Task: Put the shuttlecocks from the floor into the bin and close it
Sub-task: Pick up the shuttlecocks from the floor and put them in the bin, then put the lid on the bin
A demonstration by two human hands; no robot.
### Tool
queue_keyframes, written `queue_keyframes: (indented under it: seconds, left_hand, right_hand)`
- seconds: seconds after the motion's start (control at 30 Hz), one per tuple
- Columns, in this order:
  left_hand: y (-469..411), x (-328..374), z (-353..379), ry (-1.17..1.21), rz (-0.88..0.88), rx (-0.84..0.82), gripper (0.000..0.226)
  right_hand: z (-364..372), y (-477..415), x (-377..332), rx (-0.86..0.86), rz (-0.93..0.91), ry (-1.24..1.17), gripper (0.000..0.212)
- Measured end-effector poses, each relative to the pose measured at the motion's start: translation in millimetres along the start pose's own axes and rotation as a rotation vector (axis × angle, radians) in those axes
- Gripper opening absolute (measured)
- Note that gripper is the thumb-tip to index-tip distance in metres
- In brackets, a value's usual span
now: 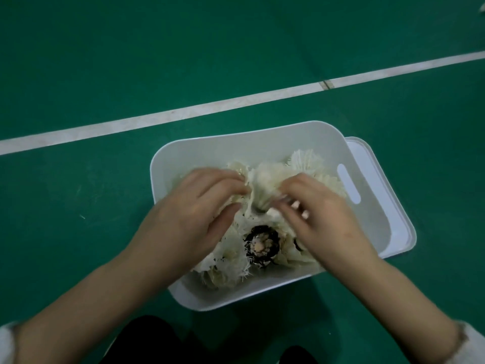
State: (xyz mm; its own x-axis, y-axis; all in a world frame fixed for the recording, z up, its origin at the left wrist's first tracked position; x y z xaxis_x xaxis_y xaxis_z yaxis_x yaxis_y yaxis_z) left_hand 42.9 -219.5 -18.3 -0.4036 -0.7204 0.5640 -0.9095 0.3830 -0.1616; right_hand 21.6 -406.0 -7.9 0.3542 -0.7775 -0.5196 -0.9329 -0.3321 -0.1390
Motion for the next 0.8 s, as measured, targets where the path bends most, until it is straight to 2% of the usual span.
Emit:
queue_keyframes:
  seconds: [0.13,0.2,0.3,0.4,0.47,0.57,0.67,0.8]
  left_hand:
    - [-5,-28,-11,-0.100,-0.345,0.030,0.038]
    - [-7,-44,-15,-0.159,-0.447,0.062,0.042]
    - [-14,-68,-15,-0.233,-0.540,0.068,0.047]
    - [-22,-85,-9,-0.194,-0.643,-0.027,0.044]
    - [-24,-89,-5,-0.115,-0.669,-0.056,0.034]
    - [-24,-90,-6,-0.077,-0.621,0.024,0.022]
    - [-23,-92,-7,-0.085,-0.612,0.055,0.021]
    - [-21,-98,-9,-0.083,-0.587,0.054,0.024]
  right_hand:
    - [-32,6,37,0.090,0.223,0.304,0.014]
    - [-34,9,57,0.082,0.305,0.384,0.015]
    - [-10,13,80,-0.114,0.391,0.431,0.017]
    - [11,16,94,-0.243,0.425,0.445,0.023]
    - [11,16,95,-0.223,0.439,0.424,0.026]
    - [5,16,86,-0.211,0.433,0.431,0.030]
    - [-3,15,70,-0.209,0.406,0.494,0.033]
    - [-17,6,52,-0.068,0.346,0.448,0.030]
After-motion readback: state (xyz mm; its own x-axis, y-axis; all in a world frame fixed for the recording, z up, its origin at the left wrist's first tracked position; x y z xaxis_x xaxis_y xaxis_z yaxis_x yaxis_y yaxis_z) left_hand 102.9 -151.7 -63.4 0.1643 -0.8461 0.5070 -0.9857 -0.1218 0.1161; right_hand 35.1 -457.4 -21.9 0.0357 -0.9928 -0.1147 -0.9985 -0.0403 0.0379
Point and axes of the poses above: each hand's wrist, its own y-axis away from the middle knuckle, its own z-axis out of the palm, x = y × z, the point moved 2 cm from there along -y, towards the middle knuckle, and after that the axes turned 13 degrees about -z, right-handed, at the moved point
